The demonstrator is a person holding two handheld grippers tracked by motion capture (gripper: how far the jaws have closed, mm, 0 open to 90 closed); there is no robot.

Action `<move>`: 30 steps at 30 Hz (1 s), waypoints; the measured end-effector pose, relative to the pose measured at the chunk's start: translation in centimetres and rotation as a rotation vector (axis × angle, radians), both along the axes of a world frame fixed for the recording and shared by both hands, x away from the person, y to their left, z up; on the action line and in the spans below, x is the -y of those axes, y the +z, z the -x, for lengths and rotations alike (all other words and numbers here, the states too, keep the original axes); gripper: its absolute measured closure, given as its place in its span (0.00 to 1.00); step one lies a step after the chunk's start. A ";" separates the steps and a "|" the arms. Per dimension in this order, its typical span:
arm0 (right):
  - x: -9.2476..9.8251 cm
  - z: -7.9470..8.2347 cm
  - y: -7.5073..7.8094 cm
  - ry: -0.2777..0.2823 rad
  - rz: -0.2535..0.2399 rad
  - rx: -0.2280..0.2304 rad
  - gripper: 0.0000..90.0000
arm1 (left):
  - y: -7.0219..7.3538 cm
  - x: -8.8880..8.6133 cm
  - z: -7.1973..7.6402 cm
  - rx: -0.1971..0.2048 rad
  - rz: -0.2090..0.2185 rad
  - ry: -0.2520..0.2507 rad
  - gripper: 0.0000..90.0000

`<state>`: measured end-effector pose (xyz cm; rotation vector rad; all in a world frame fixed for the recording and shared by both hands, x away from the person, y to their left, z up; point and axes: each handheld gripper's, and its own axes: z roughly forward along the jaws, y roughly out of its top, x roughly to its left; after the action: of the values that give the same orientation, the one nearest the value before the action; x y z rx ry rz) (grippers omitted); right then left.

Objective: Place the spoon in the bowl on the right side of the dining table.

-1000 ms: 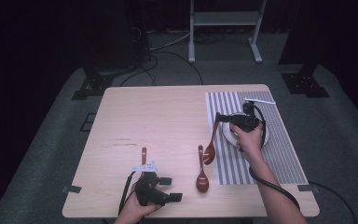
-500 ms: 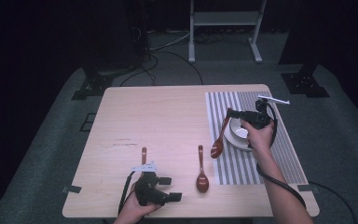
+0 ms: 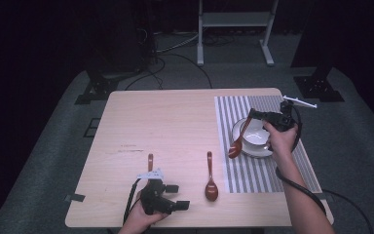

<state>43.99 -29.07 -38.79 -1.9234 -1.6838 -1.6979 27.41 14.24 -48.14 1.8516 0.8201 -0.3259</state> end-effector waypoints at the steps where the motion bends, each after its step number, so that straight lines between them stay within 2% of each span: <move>1: 0.3 0.0 0.1 -0.007 0.000 -0.003 0.93 | 0.0 0.0 0.0 0.000 0.000 0.000 0.00; 30: 6.2 0.5 1.0 -0.188 -0.039 0.007 0.93 | 0.0 0.0 0.0 0.003 0.003 0.003 0.00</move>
<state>43.46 -35.26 -37.78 -2.1194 -1.5021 -1.7861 27.43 14.24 -48.10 1.8476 0.8193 -0.3223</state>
